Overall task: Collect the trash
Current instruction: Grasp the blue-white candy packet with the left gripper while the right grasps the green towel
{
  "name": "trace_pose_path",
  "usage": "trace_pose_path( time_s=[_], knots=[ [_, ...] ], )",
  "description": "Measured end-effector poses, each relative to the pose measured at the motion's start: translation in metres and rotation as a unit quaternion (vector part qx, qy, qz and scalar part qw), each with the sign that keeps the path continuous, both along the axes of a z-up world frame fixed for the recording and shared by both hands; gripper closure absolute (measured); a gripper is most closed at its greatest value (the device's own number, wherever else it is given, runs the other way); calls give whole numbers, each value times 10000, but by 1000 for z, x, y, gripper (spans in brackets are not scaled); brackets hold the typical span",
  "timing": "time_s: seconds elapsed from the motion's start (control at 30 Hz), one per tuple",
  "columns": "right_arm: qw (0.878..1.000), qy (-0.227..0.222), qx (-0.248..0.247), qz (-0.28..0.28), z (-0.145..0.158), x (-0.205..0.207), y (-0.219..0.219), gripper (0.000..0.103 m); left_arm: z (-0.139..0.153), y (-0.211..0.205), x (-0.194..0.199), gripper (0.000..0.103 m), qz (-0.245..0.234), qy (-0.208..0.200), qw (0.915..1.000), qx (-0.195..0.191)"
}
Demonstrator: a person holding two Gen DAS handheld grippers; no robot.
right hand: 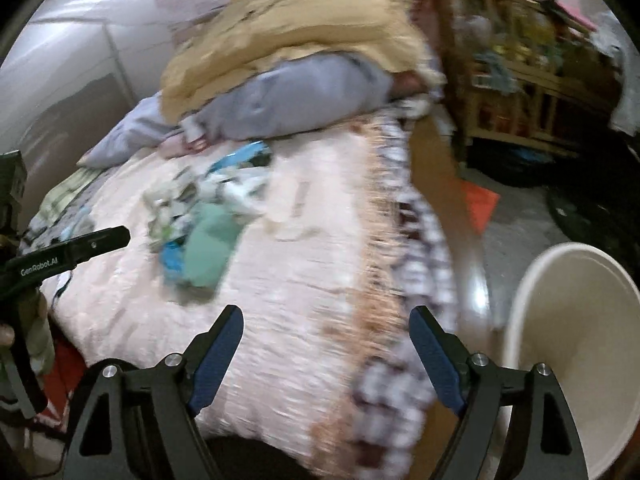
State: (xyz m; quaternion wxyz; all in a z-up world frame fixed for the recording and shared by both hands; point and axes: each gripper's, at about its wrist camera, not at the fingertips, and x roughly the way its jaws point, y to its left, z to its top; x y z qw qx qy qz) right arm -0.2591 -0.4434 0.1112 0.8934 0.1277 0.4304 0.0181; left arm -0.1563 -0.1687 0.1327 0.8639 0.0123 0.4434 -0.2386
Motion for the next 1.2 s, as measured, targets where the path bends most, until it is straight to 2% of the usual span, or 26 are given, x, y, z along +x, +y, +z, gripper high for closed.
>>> trace_pose_path(
  time_s=[0.17, 0.37, 0.53, 0.6, 0.63, 0.67, 0.77, 0.97, 1.1, 1.2],
  knots=[
    [9978, 135, 230, 613, -8, 34, 32, 20, -5, 27, 5, 44, 140, 138, 9998, -31],
    [9925, 295, 561, 1044, -13, 86, 58, 21, -19, 39, 7, 44, 16, 319, 9995, -49],
    [9867, 653, 604, 1359, -29, 131, 82, 30, -30, 37, 7, 44, -122, 473, 9988, -72],
    [9848, 850, 621, 1379, -42, 150, 90, 38, -34, 34, 7, 44, -176, 547, 9983, -96],
    [9839, 925, 621, 1399, -48, 155, 92, 51, -36, 32, 7, 44, -188, 574, 9981, -110],
    [9819, 1011, 668, 1459, -55, 159, 95, 59, -37, 30, 8, 44, -202, 606, 9979, -131],
    [9834, 841, 574, 1502, -48, 150, 95, 71, -42, 20, 11, 44, -241, 739, 9966, -253],
    [9921, 307, 299, 1177, -15, 103, 62, 72, -51, -1, 21, 44, -258, 859, 9950, -434],
    [9951, 175, 283, 936, -7, 73, 38, 72, -62, -22, 31, 44, -222, 924, 9947, -384],
    [9959, 104, 315, 845, -5, 53, 27, 72, -71, -35, 41, 44, -292, 1190, 9916, -410]
  ],
)
